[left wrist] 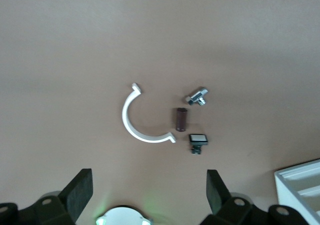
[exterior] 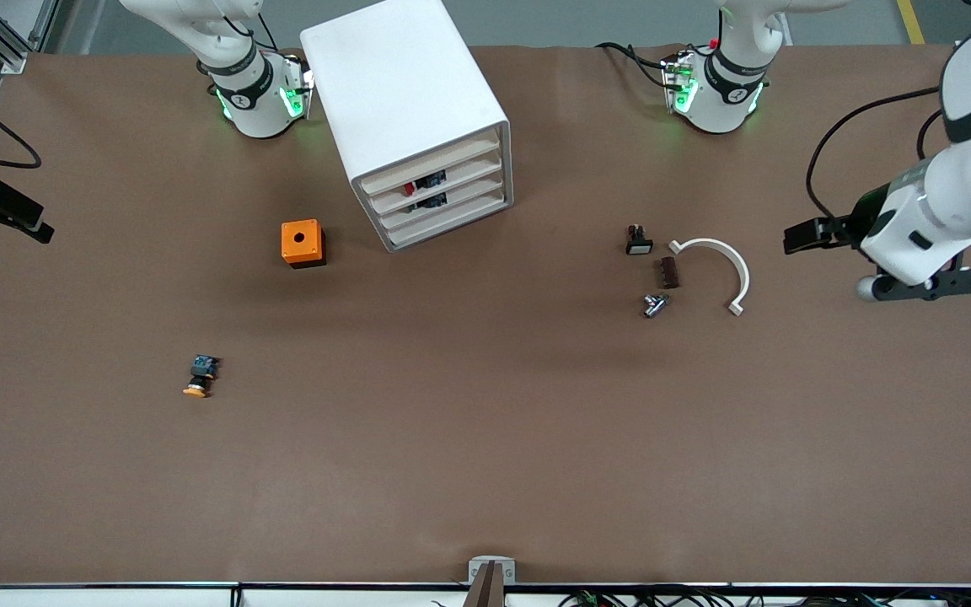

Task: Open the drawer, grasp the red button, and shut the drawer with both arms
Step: 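Move the left gripper toward the white cabinet's drawer handle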

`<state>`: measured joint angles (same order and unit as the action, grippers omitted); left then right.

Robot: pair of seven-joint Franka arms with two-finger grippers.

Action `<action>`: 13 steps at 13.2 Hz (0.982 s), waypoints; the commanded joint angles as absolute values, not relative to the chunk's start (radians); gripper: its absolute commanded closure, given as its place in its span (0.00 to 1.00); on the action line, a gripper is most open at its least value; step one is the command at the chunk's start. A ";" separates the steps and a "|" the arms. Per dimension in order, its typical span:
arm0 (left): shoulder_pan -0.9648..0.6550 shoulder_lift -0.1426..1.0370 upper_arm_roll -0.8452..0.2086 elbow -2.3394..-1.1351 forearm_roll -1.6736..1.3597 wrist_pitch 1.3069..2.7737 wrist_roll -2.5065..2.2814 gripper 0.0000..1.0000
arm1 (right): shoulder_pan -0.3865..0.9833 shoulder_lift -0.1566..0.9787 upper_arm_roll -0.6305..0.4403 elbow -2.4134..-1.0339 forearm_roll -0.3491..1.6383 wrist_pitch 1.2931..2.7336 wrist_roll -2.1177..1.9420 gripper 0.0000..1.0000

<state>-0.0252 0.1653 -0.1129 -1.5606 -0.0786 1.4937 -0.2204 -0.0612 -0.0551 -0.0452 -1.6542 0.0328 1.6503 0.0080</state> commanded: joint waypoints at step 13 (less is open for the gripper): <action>-0.205 0.405 -0.120 -1.522 -0.399 1.551 -0.600 0.00 | 0.029 -0.014 -0.021 -1.664 0.029 1.640 0.258 0.00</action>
<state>-0.1722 0.3797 -0.1243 -1.5459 -0.3931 1.5414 -0.5397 0.0196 -0.0290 -0.0199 -1.6699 0.0330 1.6472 0.2376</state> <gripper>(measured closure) 0.000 0.000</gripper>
